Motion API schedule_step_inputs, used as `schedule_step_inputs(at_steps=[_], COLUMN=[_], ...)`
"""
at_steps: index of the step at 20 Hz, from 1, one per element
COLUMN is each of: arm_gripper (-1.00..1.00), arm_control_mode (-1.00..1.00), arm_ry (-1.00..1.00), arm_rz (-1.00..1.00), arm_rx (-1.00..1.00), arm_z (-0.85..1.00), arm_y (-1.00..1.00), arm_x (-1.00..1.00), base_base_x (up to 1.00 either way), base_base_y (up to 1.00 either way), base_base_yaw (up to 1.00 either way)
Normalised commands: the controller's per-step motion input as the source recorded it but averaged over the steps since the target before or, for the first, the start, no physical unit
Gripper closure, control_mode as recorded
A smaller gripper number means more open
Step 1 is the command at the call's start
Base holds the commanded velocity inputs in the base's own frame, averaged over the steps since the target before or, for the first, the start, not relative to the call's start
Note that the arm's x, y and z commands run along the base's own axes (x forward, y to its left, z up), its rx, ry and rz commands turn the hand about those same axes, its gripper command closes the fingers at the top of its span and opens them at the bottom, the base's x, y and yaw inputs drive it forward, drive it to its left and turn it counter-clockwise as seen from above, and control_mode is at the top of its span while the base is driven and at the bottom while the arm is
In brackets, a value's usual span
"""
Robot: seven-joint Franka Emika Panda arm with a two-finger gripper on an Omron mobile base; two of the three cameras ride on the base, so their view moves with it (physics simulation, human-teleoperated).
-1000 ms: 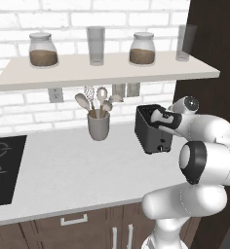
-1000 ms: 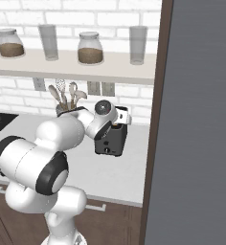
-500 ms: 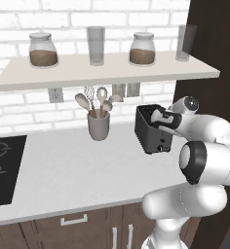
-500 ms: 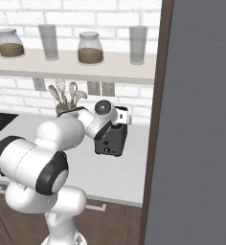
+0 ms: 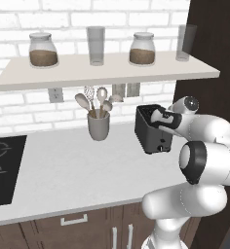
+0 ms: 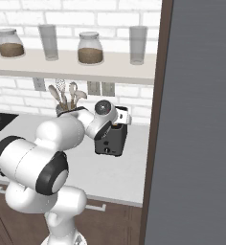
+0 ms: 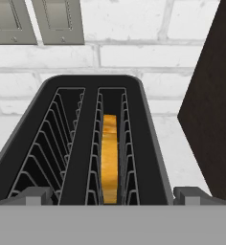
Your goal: Start the toaster. Once the lever pops up, take the bread to the plate on the dining counter.
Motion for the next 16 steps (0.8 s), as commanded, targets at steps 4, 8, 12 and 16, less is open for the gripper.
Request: schedule_step_inputs(at_steps=[4, 8, 12, 16], arm_gripper=[-1.0, -1.0, -1.0, -1.0], arm_control_mode=[-1.0, -1.0, -1.0, -1.0], arm_ry=[0.0, 0.0, 0.0, 0.0], arm_rz=[0.0, 0.0, 0.0, 0.0], arm_rx=[0.0, 0.0, 0.0, 0.0], arm_z=[0.0, 0.0, 0.0, 0.0], arm_y=[0.0, 0.0, 0.0, 0.0], arm_x=[0.0, 0.0, 0.0, 0.0], base_base_x=[0.0, 0.0, 0.0, 0.0], base_base_y=[0.0, 0.0, 0.0, 0.0], base_base_yaw=[0.0, 0.0, 0.0, 0.0])
